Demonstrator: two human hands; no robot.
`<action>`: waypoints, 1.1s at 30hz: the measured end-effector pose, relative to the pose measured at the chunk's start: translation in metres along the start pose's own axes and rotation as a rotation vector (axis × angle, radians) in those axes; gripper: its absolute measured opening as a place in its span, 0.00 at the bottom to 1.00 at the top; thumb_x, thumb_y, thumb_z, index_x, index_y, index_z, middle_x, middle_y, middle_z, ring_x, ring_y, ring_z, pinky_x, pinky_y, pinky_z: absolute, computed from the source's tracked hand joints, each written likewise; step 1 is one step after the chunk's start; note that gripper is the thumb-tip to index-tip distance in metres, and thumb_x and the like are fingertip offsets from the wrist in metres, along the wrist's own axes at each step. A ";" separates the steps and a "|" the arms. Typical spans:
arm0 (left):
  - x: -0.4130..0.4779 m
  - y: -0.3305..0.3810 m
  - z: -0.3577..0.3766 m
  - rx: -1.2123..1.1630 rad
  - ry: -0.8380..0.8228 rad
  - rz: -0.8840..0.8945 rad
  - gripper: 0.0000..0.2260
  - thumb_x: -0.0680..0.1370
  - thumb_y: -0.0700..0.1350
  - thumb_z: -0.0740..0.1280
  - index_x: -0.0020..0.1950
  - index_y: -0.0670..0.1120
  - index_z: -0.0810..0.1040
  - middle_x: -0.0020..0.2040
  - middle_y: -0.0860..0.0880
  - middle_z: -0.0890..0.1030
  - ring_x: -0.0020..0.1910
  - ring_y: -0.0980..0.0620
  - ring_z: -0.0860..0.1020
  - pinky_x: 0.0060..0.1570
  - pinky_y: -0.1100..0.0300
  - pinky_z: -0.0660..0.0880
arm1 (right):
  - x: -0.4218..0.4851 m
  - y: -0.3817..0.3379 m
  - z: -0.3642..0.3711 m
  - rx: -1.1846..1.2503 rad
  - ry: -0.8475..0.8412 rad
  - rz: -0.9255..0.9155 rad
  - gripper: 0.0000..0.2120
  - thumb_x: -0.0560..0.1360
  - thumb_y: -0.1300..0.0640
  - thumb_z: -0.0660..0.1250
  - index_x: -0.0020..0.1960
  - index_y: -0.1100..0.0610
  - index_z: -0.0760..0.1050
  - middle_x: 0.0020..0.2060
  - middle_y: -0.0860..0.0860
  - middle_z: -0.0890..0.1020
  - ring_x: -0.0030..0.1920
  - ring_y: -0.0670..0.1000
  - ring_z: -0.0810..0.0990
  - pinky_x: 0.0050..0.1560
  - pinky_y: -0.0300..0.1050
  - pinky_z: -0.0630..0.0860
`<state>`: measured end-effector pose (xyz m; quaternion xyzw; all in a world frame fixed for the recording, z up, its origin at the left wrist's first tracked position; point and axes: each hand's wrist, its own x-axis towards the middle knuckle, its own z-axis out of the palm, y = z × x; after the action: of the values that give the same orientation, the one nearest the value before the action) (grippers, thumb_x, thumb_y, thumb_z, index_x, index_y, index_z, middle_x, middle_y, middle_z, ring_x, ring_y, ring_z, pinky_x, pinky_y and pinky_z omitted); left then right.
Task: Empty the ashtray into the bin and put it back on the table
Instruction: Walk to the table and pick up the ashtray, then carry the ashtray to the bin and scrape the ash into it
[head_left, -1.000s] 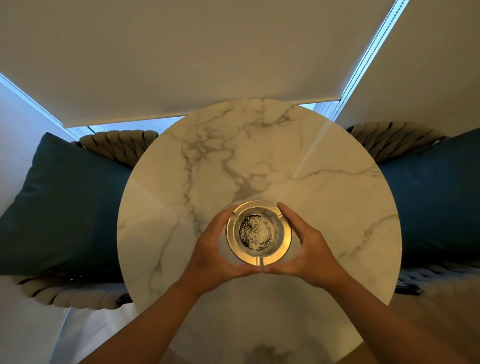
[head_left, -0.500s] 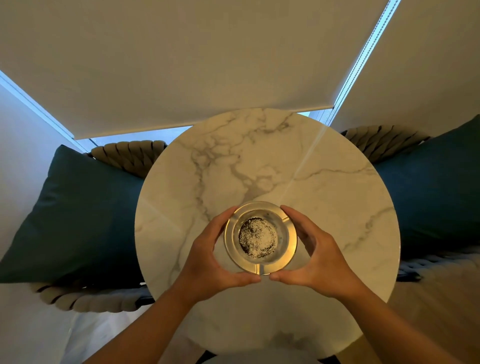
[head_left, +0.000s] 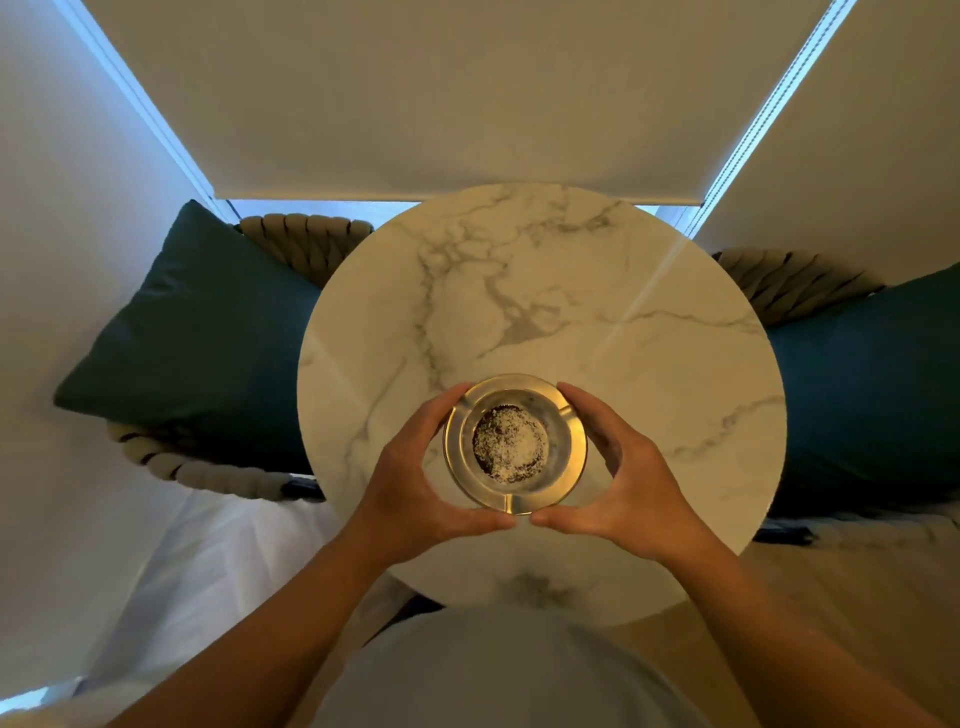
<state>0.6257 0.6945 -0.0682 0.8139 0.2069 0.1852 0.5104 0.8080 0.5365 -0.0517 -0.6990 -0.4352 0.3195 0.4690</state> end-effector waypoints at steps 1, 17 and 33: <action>-0.008 0.003 0.006 -0.001 0.016 -0.014 0.50 0.60 0.60 0.82 0.76 0.51 0.63 0.72 0.54 0.73 0.72 0.54 0.72 0.69 0.53 0.72 | -0.006 0.001 -0.002 -0.008 -0.014 -0.006 0.54 0.53 0.48 0.85 0.74 0.48 0.63 0.67 0.38 0.74 0.69 0.43 0.72 0.69 0.45 0.68; -0.159 0.066 0.088 0.048 0.397 -0.239 0.49 0.59 0.60 0.84 0.75 0.62 0.63 0.69 0.66 0.73 0.69 0.66 0.71 0.63 0.65 0.71 | -0.097 -0.017 -0.012 -0.130 -0.395 -0.205 0.53 0.57 0.43 0.83 0.74 0.52 0.62 0.69 0.41 0.73 0.70 0.43 0.71 0.70 0.44 0.69; -0.326 0.103 0.080 0.088 0.830 -0.383 0.49 0.58 0.67 0.80 0.74 0.65 0.61 0.70 0.65 0.72 0.70 0.61 0.72 0.67 0.59 0.72 | -0.140 -0.080 0.104 -0.173 -0.826 -0.478 0.49 0.60 0.45 0.80 0.73 0.49 0.58 0.67 0.36 0.69 0.69 0.36 0.68 0.67 0.30 0.66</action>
<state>0.4059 0.4222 -0.0373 0.6390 0.5479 0.3889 0.3744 0.6358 0.4633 -0.0088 -0.4306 -0.7583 0.4164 0.2574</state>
